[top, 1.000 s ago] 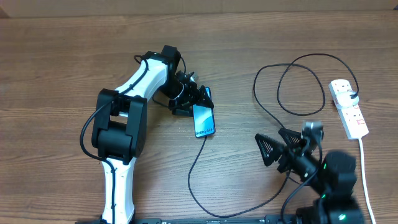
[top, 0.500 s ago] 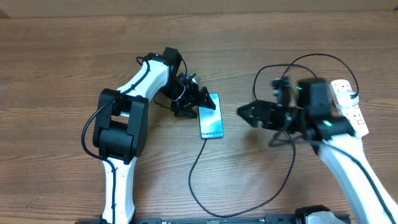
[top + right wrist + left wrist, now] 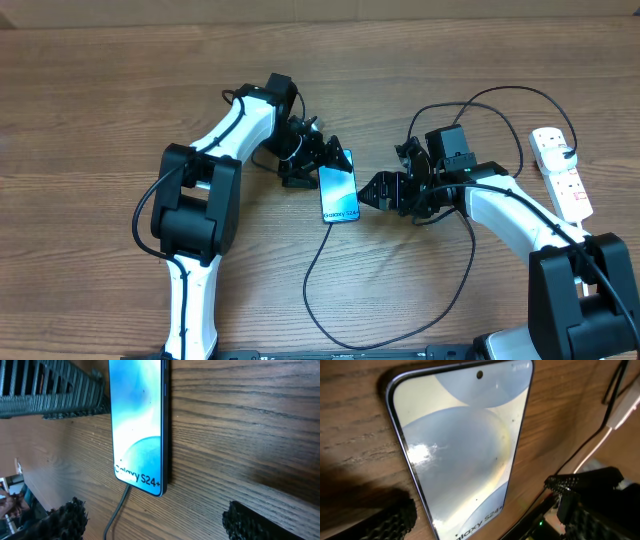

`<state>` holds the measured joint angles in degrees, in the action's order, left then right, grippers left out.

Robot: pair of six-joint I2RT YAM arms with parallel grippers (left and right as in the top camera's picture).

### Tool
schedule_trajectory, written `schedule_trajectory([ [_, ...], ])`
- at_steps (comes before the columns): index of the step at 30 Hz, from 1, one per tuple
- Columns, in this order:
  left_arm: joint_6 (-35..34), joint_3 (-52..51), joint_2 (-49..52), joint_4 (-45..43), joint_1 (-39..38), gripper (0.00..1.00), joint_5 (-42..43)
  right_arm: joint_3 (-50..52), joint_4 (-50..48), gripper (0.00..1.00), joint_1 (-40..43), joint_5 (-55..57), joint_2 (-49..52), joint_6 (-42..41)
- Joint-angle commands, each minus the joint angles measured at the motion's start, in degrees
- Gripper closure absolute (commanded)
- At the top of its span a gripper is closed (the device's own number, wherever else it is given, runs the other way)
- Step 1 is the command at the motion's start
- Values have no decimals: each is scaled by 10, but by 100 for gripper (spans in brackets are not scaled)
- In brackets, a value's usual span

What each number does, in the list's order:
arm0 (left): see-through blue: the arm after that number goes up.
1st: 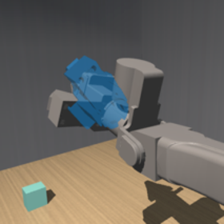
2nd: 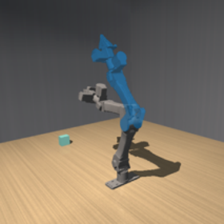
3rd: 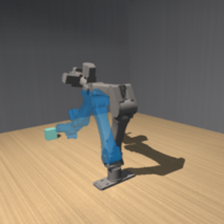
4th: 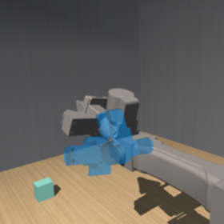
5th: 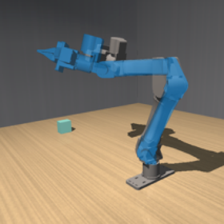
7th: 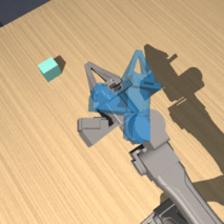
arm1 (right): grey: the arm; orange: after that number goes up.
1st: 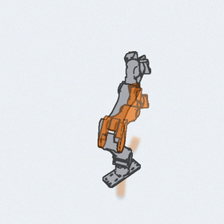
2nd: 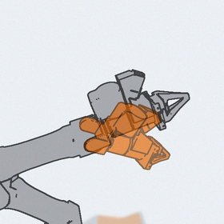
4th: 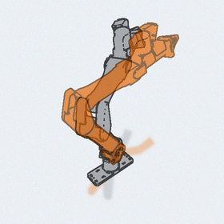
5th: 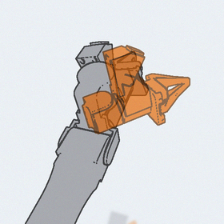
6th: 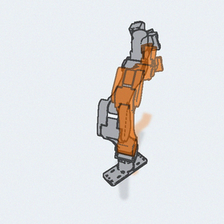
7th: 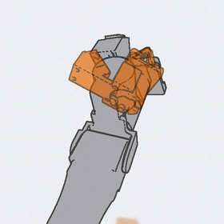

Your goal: Plug charger to phone and switch on socket

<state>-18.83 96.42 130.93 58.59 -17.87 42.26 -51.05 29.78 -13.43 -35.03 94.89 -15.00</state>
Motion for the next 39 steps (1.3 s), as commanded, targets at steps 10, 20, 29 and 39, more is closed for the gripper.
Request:
schedule_trajectory([
  [10, -121, -16, 28, -6, -28, 0, -229, -4, -6, 0, -7, 16, 0, 0],
  [20, -153, -16, 28, 13, -59, 0, -298, -4, -17, 0, -19, 46, 0, -43],
  [29, -185, -16, 28, 7, -97, 0, -304, -4, 12, 0, 13, 102, 0, -90],
  [39, -197, -16, 28, -6, -121, 0, -306, -4, 39, 0, 29, 110, 0, -73],
])
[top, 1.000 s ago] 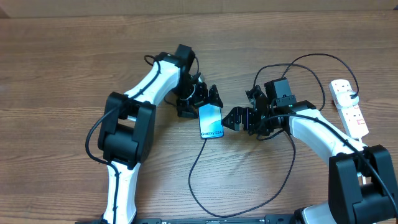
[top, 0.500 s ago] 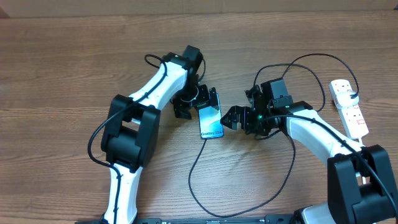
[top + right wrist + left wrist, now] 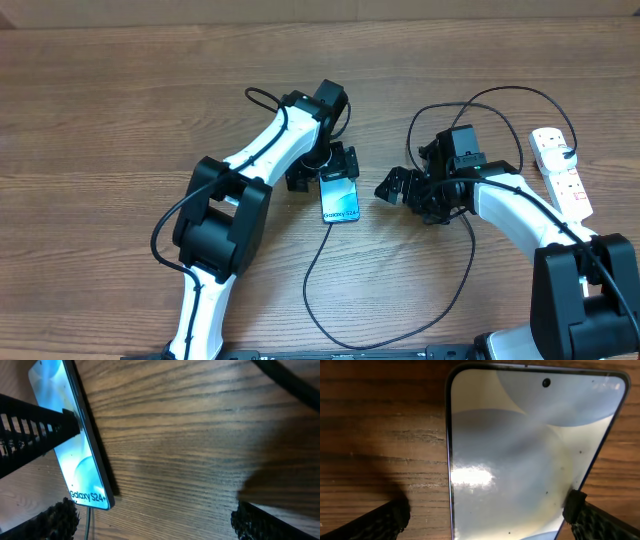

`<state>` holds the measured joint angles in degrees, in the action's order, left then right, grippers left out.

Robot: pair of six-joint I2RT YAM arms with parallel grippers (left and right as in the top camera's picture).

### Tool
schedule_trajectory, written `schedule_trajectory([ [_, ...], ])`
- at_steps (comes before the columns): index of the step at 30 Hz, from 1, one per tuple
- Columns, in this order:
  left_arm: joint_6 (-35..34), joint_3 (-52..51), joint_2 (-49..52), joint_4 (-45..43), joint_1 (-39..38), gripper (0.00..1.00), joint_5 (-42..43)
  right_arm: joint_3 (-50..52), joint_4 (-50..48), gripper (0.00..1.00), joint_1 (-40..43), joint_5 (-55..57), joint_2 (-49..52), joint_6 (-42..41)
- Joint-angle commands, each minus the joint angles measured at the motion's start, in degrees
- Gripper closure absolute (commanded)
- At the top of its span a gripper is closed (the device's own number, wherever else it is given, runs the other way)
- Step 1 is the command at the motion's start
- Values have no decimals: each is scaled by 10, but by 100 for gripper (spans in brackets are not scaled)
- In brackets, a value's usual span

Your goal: Plug charger to phone and switch on socket

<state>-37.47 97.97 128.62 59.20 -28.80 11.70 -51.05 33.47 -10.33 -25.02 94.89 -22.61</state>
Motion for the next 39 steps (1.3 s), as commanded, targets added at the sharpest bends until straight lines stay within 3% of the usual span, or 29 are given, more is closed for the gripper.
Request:
schedule_trajectory([
  [1, -13, -31, 51, -12, -13, 0, 0, -4, 3, 0, -2, 10, 0, 3],
  [16, 9, -16, 51, -7, -32, 0, 1, -4, 1, 0, -2, 10, 0, 3],
  [39, 28, 96, 51, 96, -17, 0, -14, -3, 0, 0, -2, 10, 0, 3],
])
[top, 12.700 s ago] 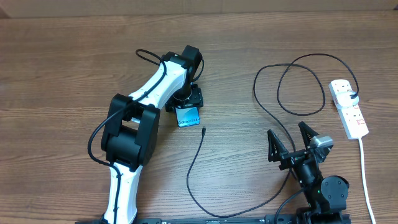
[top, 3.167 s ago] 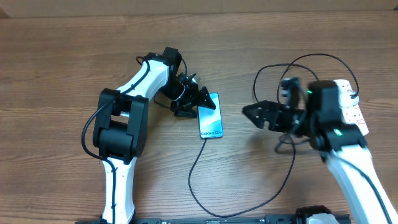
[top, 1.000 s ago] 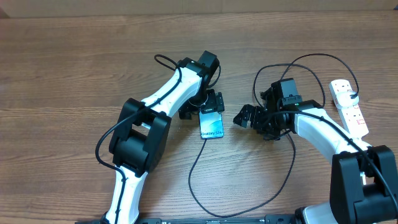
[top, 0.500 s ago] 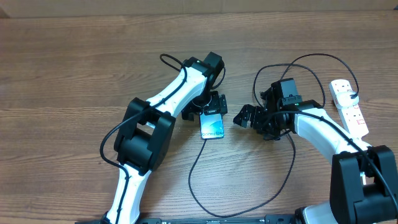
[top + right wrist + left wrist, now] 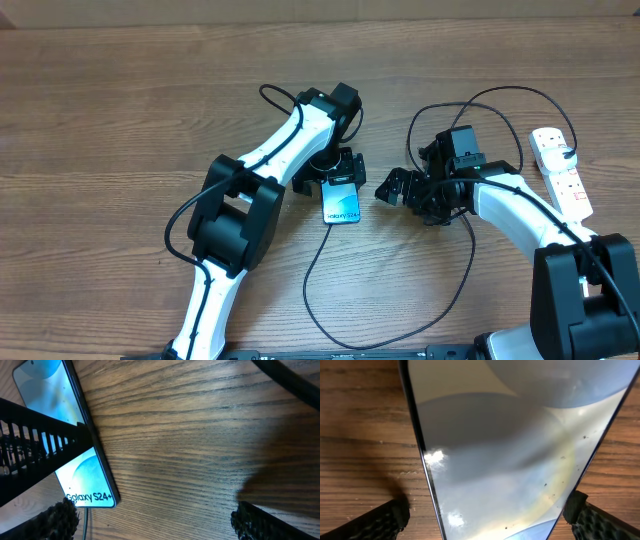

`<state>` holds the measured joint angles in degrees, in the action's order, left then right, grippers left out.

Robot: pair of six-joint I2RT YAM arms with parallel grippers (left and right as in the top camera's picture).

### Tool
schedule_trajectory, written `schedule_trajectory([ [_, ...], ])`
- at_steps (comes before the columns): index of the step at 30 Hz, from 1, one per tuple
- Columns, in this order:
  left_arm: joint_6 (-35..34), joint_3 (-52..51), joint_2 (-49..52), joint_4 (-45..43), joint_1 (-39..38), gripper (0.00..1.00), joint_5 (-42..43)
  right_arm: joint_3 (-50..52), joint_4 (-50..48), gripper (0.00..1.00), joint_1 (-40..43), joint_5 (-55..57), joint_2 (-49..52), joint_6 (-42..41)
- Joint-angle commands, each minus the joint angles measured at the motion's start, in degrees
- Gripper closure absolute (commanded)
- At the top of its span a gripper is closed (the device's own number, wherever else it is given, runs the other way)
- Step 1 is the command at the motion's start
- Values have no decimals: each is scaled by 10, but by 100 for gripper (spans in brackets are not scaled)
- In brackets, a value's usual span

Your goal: Plug charger to phone and switch on socket

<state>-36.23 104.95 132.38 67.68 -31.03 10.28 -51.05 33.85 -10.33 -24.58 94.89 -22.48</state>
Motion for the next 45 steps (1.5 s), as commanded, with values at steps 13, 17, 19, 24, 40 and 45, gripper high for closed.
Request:
schedule_trajectory([
  [13, -16, 28, 14, 20, -19, 0, -48, -3, -3, 0, -2, 6, 0, 2],
  [17, -15, 28, 14, 10, -27, 0, -34, -3, -2, 0, -2, 10, 0, 0],
  [19, -15, 28, 14, 9, -34, 0, -34, -3, -3, 0, -2, 10, 0, 0],
  [24, -15, 19, 14, 4, -43, 0, -45, -3, -1, 0, -2, 11, 0, 0],
  [40, -17, -68, 14, -37, -42, 0, -47, -3, 2, 0, -2, 15, 0, 0],
  [45, -16, -70, 14, -40, -42, 9, -49, -3, 2, 0, -2, 14, 0, 0],
])
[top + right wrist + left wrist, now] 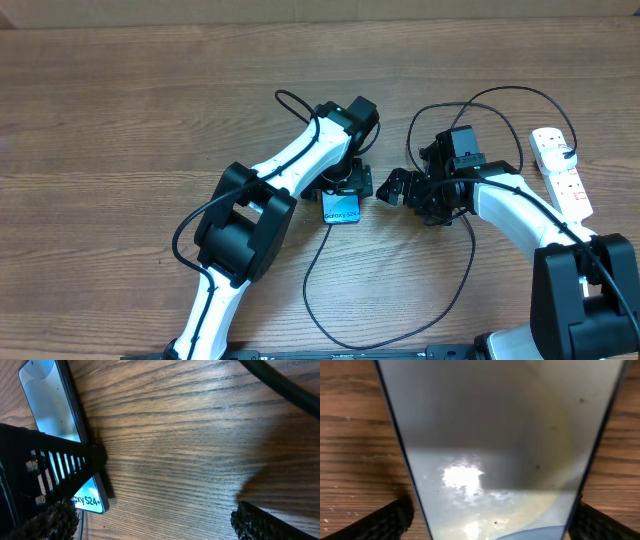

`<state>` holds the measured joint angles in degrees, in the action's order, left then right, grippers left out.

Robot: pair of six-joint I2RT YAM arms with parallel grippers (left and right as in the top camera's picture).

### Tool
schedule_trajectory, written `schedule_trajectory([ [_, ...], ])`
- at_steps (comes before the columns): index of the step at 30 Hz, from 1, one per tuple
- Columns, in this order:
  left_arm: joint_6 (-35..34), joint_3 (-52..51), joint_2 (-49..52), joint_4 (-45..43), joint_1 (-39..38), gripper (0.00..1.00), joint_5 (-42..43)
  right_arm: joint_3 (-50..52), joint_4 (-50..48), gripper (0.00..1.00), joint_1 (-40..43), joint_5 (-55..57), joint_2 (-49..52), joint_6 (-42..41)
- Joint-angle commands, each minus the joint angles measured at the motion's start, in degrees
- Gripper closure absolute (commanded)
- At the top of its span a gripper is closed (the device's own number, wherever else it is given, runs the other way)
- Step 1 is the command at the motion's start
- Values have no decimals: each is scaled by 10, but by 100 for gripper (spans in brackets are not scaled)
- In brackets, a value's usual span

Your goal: Plug charger to phone and switch on socket

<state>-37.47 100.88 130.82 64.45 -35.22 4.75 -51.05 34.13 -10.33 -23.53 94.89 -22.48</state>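
Observation:
The phone [341,209] lies face up on the table, its lit screen [490,435] filling the left wrist view. My left gripper [346,186] is open over it. One finger [395,521] stands at each long edge; whether they touch it I cannot tell. A thin black charger cable [312,285] leaves the phone's lower end. My right gripper [388,188] stands open just right of the phone, with only wood between its fingers [260,521]. The phone [50,405] and the left finger against its edge show there too. The white socket strip [562,172] lies far right.
The cable loops toward the table's front edge, then up behind my right arm to the socket strip. A thick black cable [280,385] crosses the right wrist view's top corner. The rest of the wooden table [120,120] is bare.
My left gripper has moved further along the phone toward its lower end, and now covers all but the bottom strip in the overhead view. The right arm stays where it was.
At first my left gripper lay at the phone's left and my right gripper close on its right. Then the right gripper stood further right and the left was at the phone's top end. Then the left straddled the upper half, and now most of the phone.

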Motion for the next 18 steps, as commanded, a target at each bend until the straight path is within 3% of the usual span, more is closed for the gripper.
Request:
schedule_trajectory([
  [1, -2, -30, 30, -9, 0, 10, 8, -3, -1, 0, -2, 4, 0, 0],
  [10, 23, -30, 30, -10, 26, 18, 18, -3, 7, 0, -2, -10, 0, 0],
  [15, 80, -30, 30, -22, 54, 27, 104, -3, 9, 0, -2, -32, 0, 0],
  [18, 108, -30, 30, -24, 69, 27, 148, -3, 9, 0, -2, -71, 0, 4],
])
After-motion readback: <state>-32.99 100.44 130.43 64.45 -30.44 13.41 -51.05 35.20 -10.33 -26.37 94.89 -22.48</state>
